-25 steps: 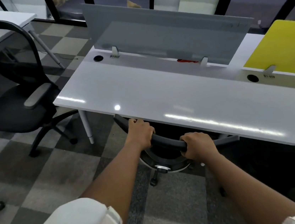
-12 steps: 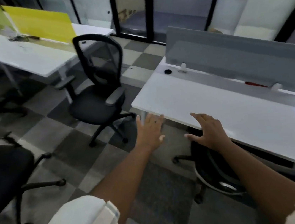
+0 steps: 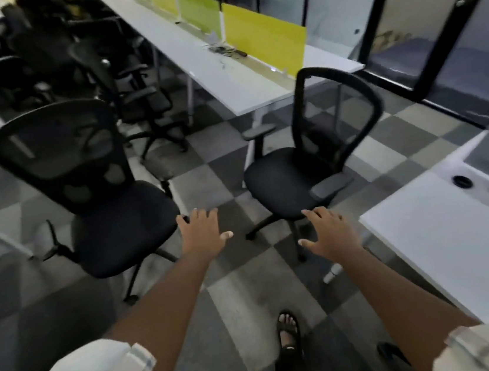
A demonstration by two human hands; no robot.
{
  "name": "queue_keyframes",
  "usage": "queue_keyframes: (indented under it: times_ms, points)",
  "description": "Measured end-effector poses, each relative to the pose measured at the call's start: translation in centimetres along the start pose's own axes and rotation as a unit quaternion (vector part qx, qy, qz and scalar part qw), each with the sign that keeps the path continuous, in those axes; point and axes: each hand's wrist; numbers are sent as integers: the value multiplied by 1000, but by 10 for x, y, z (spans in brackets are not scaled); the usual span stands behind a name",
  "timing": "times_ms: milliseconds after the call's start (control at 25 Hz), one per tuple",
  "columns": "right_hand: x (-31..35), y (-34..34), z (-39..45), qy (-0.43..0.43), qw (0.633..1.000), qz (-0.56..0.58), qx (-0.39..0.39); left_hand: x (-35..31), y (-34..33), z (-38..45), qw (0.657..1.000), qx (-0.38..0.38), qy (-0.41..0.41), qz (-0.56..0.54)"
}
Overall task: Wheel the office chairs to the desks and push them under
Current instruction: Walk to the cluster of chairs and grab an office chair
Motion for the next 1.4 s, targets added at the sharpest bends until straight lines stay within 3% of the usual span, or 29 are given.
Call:
queue_keyframes:
  times_ms: [200, 480, 800, 1200, 1400]
  points:
    - [18, 21, 160, 77, 996, -31, -20, 57, 31, 102, 991, -28, 126, -23]
    - [72, 76, 322, 177, 983, -41, -21, 88, 64, 192, 976, -21, 212, -42]
    - [180, 54, 460, 270, 962, -49, 10, 186, 38, 279, 954, 1, 296, -58]
    - [324, 26, 656, 321, 944, -79, 12, 341, 23, 435, 927, 46, 362, -89]
    - [376, 16, 740, 345, 936, -65, 18, 394, 24, 502, 886, 50, 427, -173]
Point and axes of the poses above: each hand's wrist, its own z-axis towards the middle knuckle, its own y-axis out of the back of the hand, x = y × z, and after that the axes turned 7 degrees about z, right-handed
